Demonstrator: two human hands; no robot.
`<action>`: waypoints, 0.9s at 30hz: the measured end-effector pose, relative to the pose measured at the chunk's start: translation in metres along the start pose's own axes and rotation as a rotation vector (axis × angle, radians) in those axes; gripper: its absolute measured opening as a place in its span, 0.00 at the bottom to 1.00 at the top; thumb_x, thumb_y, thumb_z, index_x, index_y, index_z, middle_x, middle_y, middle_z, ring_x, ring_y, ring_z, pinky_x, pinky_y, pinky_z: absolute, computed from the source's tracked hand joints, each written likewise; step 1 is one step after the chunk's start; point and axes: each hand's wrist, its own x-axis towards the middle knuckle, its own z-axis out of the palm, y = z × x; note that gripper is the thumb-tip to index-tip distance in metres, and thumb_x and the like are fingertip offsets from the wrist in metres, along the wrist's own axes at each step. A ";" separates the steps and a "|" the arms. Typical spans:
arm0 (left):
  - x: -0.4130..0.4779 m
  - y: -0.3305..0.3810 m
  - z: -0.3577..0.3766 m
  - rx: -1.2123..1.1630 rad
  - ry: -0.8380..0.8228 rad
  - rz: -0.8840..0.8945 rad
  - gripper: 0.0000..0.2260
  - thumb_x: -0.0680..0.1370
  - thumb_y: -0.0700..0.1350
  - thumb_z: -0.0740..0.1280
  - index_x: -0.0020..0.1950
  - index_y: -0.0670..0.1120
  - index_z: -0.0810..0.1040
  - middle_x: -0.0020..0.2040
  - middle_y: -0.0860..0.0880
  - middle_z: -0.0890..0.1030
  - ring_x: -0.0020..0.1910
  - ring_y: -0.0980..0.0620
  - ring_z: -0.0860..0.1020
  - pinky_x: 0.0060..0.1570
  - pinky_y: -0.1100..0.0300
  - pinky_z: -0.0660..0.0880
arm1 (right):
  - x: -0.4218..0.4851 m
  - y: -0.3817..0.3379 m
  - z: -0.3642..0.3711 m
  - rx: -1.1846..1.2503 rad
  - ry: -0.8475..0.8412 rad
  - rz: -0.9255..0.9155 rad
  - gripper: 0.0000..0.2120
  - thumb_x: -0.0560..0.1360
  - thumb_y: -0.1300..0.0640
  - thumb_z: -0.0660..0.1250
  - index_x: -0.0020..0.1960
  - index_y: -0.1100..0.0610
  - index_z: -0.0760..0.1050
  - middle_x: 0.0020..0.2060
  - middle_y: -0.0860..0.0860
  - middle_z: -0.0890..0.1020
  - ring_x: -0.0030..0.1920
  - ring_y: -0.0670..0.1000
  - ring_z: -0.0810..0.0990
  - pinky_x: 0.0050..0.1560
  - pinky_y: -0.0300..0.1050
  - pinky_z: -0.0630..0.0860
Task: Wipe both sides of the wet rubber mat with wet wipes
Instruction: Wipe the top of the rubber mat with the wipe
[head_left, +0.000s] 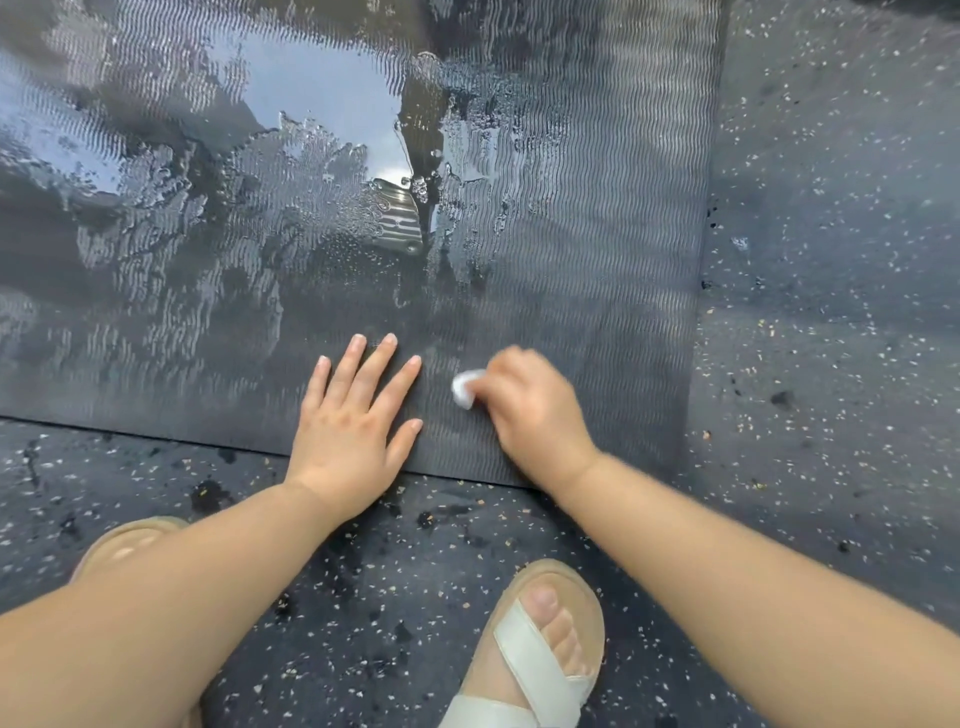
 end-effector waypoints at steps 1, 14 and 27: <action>0.000 0.000 0.000 0.000 0.000 0.000 0.29 0.76 0.59 0.46 0.75 0.50 0.61 0.76 0.46 0.59 0.76 0.43 0.54 0.73 0.44 0.48 | -0.022 -0.008 0.004 0.019 -0.062 -0.043 0.07 0.71 0.65 0.67 0.41 0.56 0.81 0.35 0.54 0.76 0.34 0.56 0.74 0.35 0.47 0.72; 0.002 -0.004 -0.001 0.015 -0.018 -0.003 0.27 0.79 0.55 0.57 0.77 0.54 0.54 0.78 0.51 0.50 0.77 0.47 0.45 0.73 0.51 0.38 | 0.118 0.072 -0.029 -0.131 0.107 0.209 0.09 0.76 0.58 0.64 0.51 0.60 0.81 0.47 0.62 0.76 0.50 0.60 0.76 0.46 0.51 0.69; 0.003 0.004 -0.007 0.027 -0.059 -0.049 0.28 0.80 0.54 0.57 0.77 0.55 0.51 0.78 0.53 0.46 0.77 0.49 0.42 0.73 0.52 0.39 | -0.019 -0.001 0.002 0.039 -0.306 -0.372 0.05 0.69 0.64 0.71 0.42 0.56 0.81 0.33 0.53 0.76 0.32 0.55 0.74 0.32 0.44 0.72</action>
